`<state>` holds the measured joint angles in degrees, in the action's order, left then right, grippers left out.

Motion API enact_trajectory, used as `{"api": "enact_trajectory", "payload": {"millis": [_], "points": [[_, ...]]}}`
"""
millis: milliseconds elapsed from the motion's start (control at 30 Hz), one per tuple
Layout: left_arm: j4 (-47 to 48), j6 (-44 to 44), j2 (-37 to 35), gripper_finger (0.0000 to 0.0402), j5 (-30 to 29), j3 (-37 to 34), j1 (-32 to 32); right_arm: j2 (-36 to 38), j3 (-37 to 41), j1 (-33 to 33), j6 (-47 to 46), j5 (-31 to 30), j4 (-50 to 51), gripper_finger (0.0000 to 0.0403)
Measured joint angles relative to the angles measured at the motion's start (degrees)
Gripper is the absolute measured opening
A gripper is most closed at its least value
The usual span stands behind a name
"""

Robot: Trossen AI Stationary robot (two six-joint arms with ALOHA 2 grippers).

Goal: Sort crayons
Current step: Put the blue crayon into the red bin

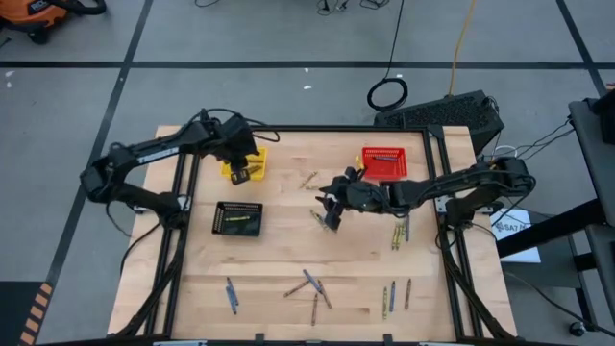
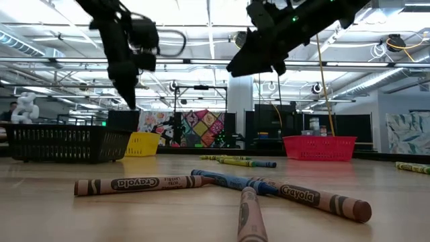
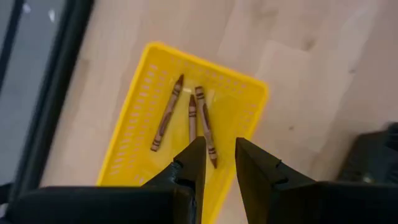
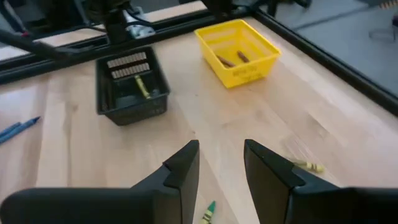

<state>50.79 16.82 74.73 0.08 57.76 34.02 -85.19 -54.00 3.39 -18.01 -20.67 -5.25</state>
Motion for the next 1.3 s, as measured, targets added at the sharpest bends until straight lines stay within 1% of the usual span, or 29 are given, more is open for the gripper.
{"api": "enact_trajectory", "payload": {"millis": [67, 267, 433, 533, 633, 800, 933, 1000, 1133, 1233, 1300], "points": [[1.5, 0.0, -2.3, 0.008, 0.0, 0.7, -1.3, 0.0, 0.0, -1.0, -1.6, 0.4, 0.3, 0.0114], [3.7, -0.1, -8.4, 0.008, 0.0, 1.6, -4.9, 0.0, 0.0, -4.4, -8.6, 8.6, 0.7, 0.0114], [4.0, -3.0, -11.2, 0.008, 0.0, 1.6, -7.1, 0.0, 0.0, -5.8, -12.4, 12.0, 3.2, 0.0114], [4.3, -3.0, -11.7, 0.008, 0.1, 1.6, -7.9, 0.0, 0.0, -6.1, -13.7, 13.7, 5.7, 0.0114], [4.4, -3.0, -11.7, 0.008, 0.1, 1.6, -8.3, 0.0, 0.0, -6.5, -14.3, 14.1, 7.8, 0.0114], [4.3, -3.0, -11.7, 0.008, 0.1, 1.6, -8.3, 0.0, 0.0, -7.2, -15.9, 16.5, 8.6, 0.0114], [4.3, -3.0, -11.7, 0.008, 0.1, 1.6, -8.3, 0.0, 0.0, -6.9, -17.7, 17.4, 9.6, 0.0114], [4.2, -3.0, -11.7, 0.008, 0.1, 1.6, -8.3, -0.2, 0.0, -6.1, -18.7, 18.0, 11.9, 0.0114], [4.2, -3.0, -11.7, 0.008, 0.1, 1.6, -8.3, -2.2, 0.0, -4.5, -20.0, 18.1, 15.4, 0.0114], [4.2, -3.0, -11.7, 0.008, 0.1, 1.6, -8.3, -4.5, 0.0, -3.6, -20.4, 18.3, 16.0, 0.0114], [4.2, -3.0, -11.7, 0.008, 0.1, 1.6, -8.3, -5.9, -0.2, -3.2, -20.4, 19.6, 16.3, 0.0114]]}}
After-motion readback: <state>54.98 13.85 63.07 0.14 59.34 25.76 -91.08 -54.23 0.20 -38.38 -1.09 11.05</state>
